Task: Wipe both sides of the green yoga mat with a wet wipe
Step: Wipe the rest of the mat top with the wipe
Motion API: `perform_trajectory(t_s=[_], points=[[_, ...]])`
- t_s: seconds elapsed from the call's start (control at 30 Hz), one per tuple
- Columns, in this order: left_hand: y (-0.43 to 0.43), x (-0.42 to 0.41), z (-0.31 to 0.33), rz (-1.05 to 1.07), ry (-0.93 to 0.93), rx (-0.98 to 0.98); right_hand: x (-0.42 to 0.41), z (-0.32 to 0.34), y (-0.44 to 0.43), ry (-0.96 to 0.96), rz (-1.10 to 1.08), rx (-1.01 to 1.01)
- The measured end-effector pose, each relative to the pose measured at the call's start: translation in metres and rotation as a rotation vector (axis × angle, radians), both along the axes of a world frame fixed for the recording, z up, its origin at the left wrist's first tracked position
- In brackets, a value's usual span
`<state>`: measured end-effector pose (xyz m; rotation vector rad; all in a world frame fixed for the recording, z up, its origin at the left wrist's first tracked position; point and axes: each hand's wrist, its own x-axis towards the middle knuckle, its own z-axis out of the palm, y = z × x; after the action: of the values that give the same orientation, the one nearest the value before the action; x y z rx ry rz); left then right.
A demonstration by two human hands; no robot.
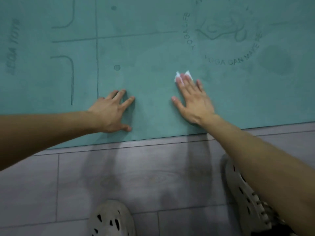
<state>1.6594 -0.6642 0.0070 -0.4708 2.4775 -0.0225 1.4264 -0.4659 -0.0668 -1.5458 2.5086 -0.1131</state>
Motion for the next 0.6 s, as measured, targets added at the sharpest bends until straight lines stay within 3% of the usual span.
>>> perform_trajectory(t_s=[0.1, 0.2, 0.27, 0.37, 0.47, 0.6], points=[[-0.004, 0.009, -0.006, -0.084, 0.072, -0.06, 0.064, -0.005, -0.029, -0.032, -0.31, -0.082], [-0.01, 0.008, -0.005, -0.143, 0.086, -0.088, 0.124, 0.001, -0.028, -0.079, 0.008, -0.058], [-0.012, 0.005, -0.004, -0.158, 0.095, -0.095, 0.089, 0.005, -0.01, -0.006, 0.17, -0.038], [-0.014, 0.006, -0.006, -0.158, 0.123, -0.097, 0.011, 0.008, 0.015, 0.047, -0.109, 0.036], [-0.018, 0.013, -0.01, -0.16, 0.139, -0.09, 0.04, 0.004, -0.002, 0.016, -0.38, -0.016], [-0.025, 0.016, -0.008, -0.203, 0.157, -0.077, 0.152, 0.003, -0.036, -0.087, 0.105, -0.066]])
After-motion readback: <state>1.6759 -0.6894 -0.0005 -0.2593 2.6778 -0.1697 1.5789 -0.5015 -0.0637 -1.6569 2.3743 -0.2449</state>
